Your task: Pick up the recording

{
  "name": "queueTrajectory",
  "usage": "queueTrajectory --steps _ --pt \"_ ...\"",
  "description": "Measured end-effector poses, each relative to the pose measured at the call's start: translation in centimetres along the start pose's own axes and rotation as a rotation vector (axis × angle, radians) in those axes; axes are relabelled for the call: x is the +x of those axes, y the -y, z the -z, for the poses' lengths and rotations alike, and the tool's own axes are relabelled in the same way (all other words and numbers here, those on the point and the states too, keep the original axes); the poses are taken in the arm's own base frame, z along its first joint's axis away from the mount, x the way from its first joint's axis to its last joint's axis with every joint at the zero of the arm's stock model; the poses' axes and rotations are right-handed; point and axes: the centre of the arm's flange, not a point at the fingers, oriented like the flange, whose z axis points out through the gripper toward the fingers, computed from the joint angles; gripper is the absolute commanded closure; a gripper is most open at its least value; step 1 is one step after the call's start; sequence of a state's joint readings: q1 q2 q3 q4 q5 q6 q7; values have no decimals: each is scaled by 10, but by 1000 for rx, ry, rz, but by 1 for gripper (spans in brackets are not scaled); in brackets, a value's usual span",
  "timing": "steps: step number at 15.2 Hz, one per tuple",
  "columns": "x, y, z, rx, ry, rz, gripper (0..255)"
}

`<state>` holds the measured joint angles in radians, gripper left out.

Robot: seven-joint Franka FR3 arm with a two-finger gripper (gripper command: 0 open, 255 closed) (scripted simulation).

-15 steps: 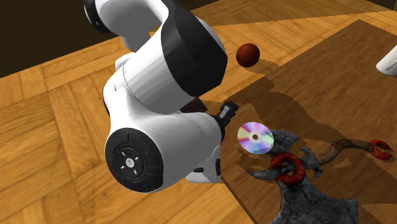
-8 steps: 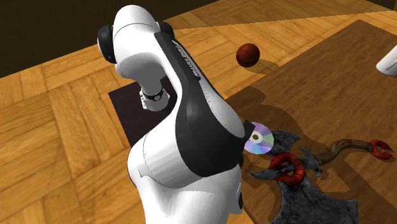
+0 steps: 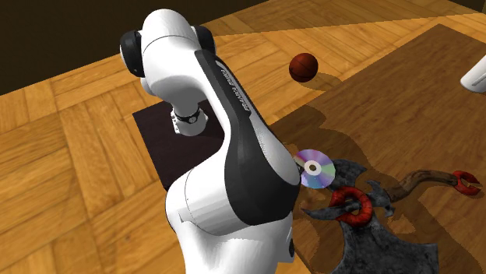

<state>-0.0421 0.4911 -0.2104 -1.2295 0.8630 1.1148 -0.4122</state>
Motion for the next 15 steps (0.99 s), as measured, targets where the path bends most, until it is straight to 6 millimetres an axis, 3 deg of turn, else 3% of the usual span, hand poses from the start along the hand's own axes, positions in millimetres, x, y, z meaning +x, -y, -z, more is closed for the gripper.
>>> queueTrajectory --steps 8,15 --pt "0 -1 0 0 0 0 255" --pt "-4 24 18 0 0 0 255"
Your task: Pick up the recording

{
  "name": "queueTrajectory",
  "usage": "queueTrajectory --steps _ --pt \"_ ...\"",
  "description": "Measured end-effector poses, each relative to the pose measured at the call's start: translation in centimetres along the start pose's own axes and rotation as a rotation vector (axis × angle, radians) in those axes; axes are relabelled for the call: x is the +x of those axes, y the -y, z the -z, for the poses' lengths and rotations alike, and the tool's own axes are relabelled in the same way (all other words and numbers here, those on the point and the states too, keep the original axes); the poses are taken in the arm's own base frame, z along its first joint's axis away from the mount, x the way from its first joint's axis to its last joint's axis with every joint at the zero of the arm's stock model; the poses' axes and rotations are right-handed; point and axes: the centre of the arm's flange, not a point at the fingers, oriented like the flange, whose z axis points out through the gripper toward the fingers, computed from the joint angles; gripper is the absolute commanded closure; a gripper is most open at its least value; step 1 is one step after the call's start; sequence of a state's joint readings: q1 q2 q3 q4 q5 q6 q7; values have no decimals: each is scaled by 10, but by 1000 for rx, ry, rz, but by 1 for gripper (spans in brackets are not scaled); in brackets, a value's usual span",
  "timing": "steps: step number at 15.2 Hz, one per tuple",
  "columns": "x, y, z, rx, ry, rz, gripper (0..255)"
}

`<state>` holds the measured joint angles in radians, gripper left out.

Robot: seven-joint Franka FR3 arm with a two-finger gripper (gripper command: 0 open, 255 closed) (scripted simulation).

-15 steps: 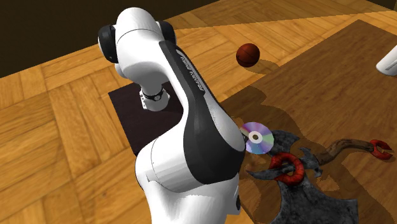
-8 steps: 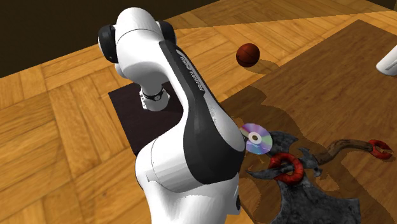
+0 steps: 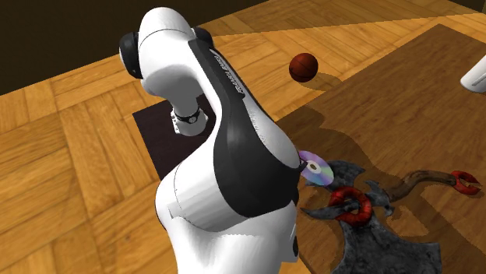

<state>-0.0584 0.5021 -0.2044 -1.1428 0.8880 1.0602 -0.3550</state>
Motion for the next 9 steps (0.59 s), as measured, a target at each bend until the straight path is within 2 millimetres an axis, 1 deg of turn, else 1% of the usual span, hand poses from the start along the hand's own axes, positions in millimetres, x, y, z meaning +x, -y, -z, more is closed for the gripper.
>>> queueTrajectory --steps 9 --pt "-6 35 27 0 0 0 255"
